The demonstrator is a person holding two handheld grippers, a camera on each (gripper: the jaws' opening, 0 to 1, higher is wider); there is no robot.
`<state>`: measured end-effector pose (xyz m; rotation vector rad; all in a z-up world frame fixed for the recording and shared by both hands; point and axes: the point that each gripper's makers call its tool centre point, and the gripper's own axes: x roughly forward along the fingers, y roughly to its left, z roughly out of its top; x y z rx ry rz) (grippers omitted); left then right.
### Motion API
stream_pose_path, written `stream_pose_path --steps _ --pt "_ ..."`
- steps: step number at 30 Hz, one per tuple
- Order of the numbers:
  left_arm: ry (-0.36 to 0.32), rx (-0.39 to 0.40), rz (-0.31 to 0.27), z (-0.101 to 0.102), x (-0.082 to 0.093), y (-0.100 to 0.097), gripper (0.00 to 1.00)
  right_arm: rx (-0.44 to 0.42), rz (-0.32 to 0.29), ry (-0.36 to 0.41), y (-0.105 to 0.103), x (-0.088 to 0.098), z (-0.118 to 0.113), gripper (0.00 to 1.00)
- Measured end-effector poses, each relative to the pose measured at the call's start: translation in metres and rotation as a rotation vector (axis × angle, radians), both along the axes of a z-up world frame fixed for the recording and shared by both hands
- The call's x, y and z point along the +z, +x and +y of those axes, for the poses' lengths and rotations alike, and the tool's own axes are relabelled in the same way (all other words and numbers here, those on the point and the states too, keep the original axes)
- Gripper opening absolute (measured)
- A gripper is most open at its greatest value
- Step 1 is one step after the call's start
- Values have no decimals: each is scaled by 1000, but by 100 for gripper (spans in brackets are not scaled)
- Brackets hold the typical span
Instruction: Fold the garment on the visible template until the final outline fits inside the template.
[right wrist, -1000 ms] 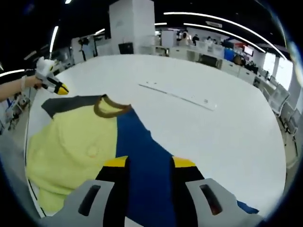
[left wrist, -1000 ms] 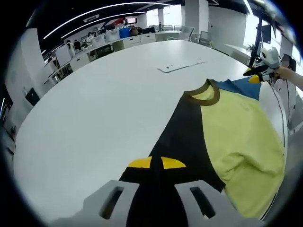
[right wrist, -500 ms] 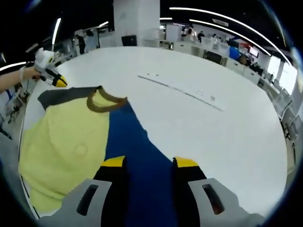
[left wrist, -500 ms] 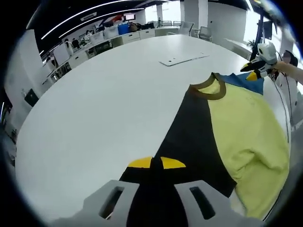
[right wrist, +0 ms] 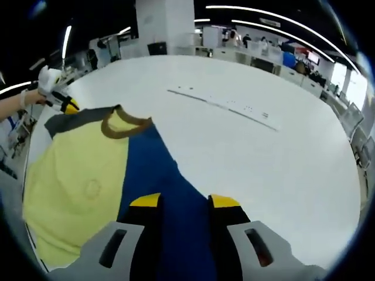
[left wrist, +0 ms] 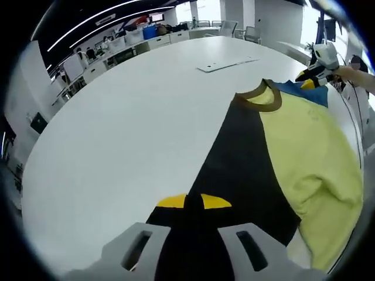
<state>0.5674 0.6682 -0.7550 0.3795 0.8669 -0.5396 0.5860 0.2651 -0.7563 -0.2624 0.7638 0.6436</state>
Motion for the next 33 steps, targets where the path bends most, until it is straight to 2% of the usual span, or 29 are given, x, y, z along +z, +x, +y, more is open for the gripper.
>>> stream_pose_path --steps 9,15,28,31,33 --pt "-7 7 2 3 -5 1 4 -11 4 5 4 -4 -1 30" --pt "-25 15 -6 1 -5 2 0 -5 -12 -27 6 -5 -3 26" --pt "-5 14 -16 -2 -6 3 0 21 -5 -40 1 -7 3 6" --pt "21 -13 -60 -2 -6 6 0 35 -8 -60 -1 -7 4 4" --pt "17 0 -55 -2 -5 5 0 47 -19 -83 -2 -6 3 3"
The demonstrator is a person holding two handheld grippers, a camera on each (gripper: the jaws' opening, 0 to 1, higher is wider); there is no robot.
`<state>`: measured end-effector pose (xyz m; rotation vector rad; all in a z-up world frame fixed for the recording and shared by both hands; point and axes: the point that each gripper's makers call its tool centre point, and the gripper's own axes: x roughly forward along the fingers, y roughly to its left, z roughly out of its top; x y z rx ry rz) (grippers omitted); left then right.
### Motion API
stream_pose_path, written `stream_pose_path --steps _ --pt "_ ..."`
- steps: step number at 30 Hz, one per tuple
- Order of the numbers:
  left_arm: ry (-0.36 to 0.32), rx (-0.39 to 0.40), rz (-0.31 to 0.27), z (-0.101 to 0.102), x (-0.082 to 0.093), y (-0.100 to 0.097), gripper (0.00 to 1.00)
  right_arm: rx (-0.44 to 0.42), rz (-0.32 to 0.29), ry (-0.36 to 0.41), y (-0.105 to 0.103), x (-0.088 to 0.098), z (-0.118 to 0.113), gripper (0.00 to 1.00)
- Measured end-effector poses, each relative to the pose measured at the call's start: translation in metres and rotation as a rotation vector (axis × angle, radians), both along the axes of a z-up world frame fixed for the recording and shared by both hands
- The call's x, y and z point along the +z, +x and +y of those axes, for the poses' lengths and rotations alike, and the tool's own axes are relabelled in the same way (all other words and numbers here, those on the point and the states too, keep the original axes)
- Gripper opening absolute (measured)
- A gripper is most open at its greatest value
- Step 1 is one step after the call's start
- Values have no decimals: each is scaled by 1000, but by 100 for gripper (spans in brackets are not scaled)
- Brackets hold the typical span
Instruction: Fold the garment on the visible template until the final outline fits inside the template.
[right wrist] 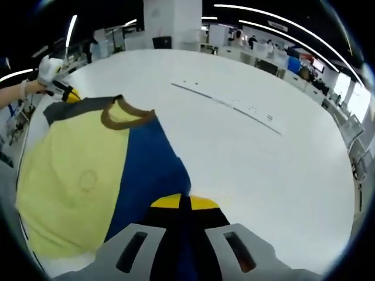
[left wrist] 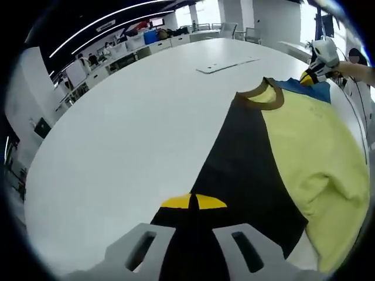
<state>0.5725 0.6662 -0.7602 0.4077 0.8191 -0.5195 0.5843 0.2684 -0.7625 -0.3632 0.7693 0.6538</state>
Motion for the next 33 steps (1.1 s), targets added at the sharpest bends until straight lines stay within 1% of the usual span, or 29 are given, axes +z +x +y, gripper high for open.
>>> stream_pose_path --steps 4,7,12,13,14,15,16,17,18,20,22,25,28,30,33 --pt "28 4 -12 6 1 3 0 8 -5 -18 1 1 -2 2" --pt "32 16 -13 11 3 8 0 0 -2 -20 3 1 -4 2" --pt "51 14 -18 16 4 13 0 4 -6 -34 7 1 -5 2" --pt "44 14 -16 15 5 13 0 1 -5 -34 7 1 -5 2" --pt "22 10 -14 11 6 12 0 1 -4 -33 7 1 -5 2" --pt "-22 -14 32 2 4 5 0 3 -5 -35 7 1 -6 2" --pt "-3 -9 20 5 4 6 0 3 -6 -35 7 1 -6 2" --pt "35 -56 -37 5 7 10 0 2 -5 -35 7 1 -6 2" --pt "40 -53 -26 5 6 8 0 2 -5 -35 7 1 -6 2" --pt "-1 -33 2 2 3 5 0 1 -6 -38 7 1 -6 2" --pt "-4 -27 0 2 3 5 0 4 -7 -41 6 1 -6 2" --pt "1 -36 5 0 0 3 4 3 -6 -40 6 1 -6 2" --pt "-23 -27 8 -1 1 3 7 1 -3 -36 6 1 -6 2" --pt "-25 -25 10 -1 1 2 8 0 -3 -36 6 1 -6 2" --pt "-39 -42 13 -5 0 -1 5 0 -1 -33 6 0 -6 2"
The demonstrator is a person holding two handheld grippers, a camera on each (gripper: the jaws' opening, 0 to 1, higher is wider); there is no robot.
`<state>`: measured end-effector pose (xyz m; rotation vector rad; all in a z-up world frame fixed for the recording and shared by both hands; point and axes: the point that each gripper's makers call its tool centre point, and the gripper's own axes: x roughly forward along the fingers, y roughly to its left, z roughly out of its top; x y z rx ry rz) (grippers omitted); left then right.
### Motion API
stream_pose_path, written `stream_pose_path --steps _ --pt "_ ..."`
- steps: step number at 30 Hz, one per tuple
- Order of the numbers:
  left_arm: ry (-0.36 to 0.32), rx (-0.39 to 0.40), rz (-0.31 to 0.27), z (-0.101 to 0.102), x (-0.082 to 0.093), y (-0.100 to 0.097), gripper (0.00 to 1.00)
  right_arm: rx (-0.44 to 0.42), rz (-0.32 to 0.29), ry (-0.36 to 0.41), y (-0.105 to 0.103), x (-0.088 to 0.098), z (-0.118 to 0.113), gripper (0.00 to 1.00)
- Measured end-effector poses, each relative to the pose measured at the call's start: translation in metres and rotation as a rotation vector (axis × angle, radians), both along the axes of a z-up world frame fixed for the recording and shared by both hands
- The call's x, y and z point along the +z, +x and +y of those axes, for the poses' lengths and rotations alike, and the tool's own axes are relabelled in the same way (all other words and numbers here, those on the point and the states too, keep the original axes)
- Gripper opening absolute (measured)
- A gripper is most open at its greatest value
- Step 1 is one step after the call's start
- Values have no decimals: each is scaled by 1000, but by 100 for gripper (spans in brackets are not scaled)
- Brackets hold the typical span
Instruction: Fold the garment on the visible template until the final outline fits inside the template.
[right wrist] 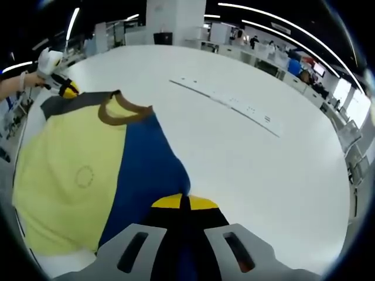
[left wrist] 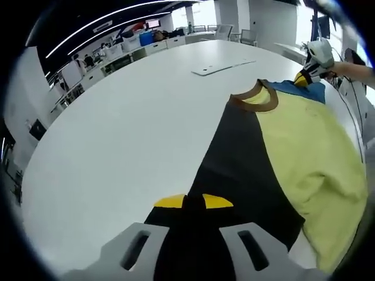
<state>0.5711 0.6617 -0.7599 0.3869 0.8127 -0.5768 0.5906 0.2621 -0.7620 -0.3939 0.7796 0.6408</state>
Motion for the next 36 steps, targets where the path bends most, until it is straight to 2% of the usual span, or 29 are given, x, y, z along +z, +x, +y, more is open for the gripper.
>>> stream_pose_path --steps 4,5,11,12,13,14,18,23,25,28,30,34,36 --pt "-12 -29 -10 -9 -2 -7 0 -2 2 3 0 0 0 2" --pt "19 -31 -43 -6 0 -3 0 -3 2 5 0 0 0 2" --pt "2 -1 3 -5 -1 -4 0 -9 4 9 1 0 0 2" --pt "15 -6 -5 -5 -1 -4 0 -9 4 8 0 0 0 2" --pt "81 -34 -53 0 1 2 0 -7 4 7 0 0 0 2" --pt "92 -47 -67 0 1 3 0 -6 4 7 0 0 0 2" --pt "43 -15 -28 -2 1 3 0 -7 6 11 0 0 0 2" --pt "47 -1 -23 3 2 8 6 -5 6 11 0 0 0 2" --pt "8 -3 25 -3 -1 3 0 -5 7 12 0 0 0 2" --pt "19 -11 24 -3 -1 4 0 -6 7 13 0 0 0 2" --pt "5 -13 44 -3 -1 4 1 -5 7 12 0 0 0 2" --pt "-1 27 69 4 0 7 22 -5 7 11 0 0 0 2" --pt "-27 31 86 2 -1 4 20 -5 7 10 0 0 0 2"
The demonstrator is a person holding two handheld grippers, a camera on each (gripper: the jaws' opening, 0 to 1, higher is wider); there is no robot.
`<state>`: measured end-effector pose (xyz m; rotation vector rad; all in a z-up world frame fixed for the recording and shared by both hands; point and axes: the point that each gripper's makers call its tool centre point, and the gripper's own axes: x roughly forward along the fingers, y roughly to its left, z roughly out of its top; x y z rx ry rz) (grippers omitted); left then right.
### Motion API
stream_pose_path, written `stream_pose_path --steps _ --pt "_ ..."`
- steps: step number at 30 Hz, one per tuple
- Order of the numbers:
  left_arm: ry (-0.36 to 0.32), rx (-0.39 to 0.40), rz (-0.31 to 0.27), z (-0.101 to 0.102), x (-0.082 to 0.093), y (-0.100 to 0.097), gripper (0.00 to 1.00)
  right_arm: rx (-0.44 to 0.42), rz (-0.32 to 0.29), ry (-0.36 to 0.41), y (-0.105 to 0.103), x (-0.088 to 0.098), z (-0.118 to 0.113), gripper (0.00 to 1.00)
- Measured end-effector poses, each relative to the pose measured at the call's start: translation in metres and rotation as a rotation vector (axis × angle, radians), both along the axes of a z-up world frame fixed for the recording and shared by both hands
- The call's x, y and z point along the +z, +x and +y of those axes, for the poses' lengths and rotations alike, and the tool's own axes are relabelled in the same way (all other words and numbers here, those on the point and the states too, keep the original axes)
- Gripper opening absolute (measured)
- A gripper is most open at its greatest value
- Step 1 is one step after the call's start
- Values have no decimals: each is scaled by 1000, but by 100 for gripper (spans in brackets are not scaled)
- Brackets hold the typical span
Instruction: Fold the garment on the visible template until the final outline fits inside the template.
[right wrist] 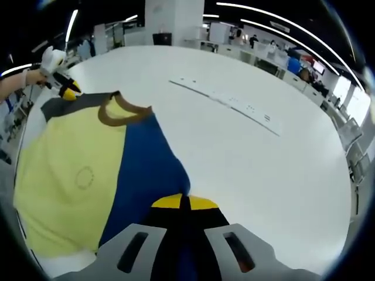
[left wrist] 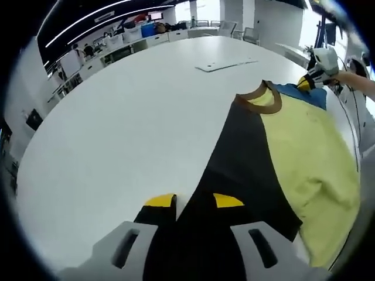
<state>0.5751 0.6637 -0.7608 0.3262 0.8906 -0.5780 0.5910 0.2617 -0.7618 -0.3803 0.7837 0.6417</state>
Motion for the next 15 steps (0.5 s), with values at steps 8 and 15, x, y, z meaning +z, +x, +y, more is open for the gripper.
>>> stream_pose_path --steps 8,15 --pt "-34 10 9 -2 -1 -3 16 5 -1 -7 0 0 0 2" --pt "-46 -3 14 -7 -2 -6 9 -1 6 -1 -1 0 0 2"
